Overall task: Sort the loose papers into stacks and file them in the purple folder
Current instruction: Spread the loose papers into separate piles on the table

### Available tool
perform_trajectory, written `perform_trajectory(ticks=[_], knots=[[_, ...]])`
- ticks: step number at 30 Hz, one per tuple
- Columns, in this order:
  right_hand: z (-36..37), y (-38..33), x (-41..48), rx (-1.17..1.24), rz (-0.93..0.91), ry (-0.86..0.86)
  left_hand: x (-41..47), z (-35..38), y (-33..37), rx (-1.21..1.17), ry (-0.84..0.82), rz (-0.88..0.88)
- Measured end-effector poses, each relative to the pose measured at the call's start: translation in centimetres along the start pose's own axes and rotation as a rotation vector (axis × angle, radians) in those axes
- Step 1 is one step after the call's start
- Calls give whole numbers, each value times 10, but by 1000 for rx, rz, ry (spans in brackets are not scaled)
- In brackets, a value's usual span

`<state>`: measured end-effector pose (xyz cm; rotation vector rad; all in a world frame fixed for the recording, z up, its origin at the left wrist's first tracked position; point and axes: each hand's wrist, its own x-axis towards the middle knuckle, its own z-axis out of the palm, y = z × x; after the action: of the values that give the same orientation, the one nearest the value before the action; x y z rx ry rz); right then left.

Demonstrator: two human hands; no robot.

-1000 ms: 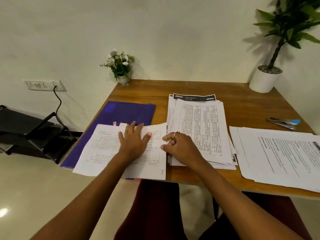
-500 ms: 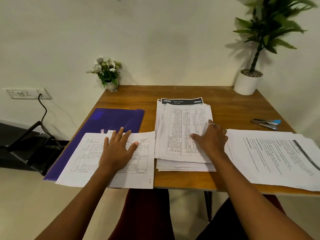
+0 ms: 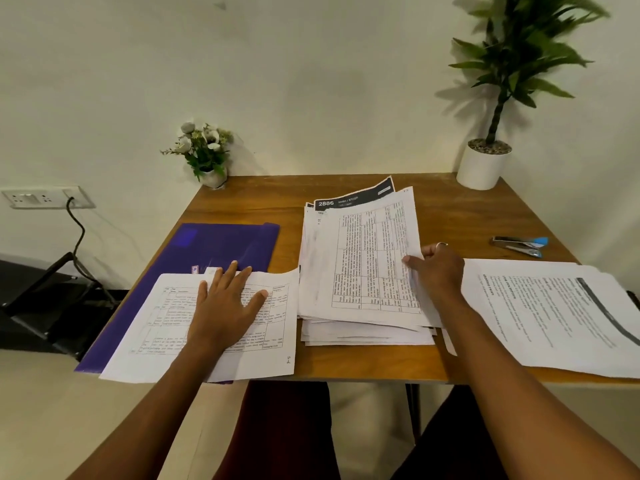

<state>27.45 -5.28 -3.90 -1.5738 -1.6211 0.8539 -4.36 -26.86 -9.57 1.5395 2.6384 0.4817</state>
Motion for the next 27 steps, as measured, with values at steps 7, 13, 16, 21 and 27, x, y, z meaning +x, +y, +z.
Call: perform_trajectory(ticks=[7,13,16,21,27], knots=[[-19,-8,-2,59,-23,48,-1,-3,3,5,1,0],[-37,-38,-14,368,-68,-8,-5,-14,25,-94,205,146],[-37,-51,-23,532,-52,-92,-14,-41,63,-473,259,106],[-15,-61,-43,693,45,-345,-9,-99,112,-1043,-76,-137],[6,-62,-70,745,132,-713,17,-126,73,-723,-237,-56]])
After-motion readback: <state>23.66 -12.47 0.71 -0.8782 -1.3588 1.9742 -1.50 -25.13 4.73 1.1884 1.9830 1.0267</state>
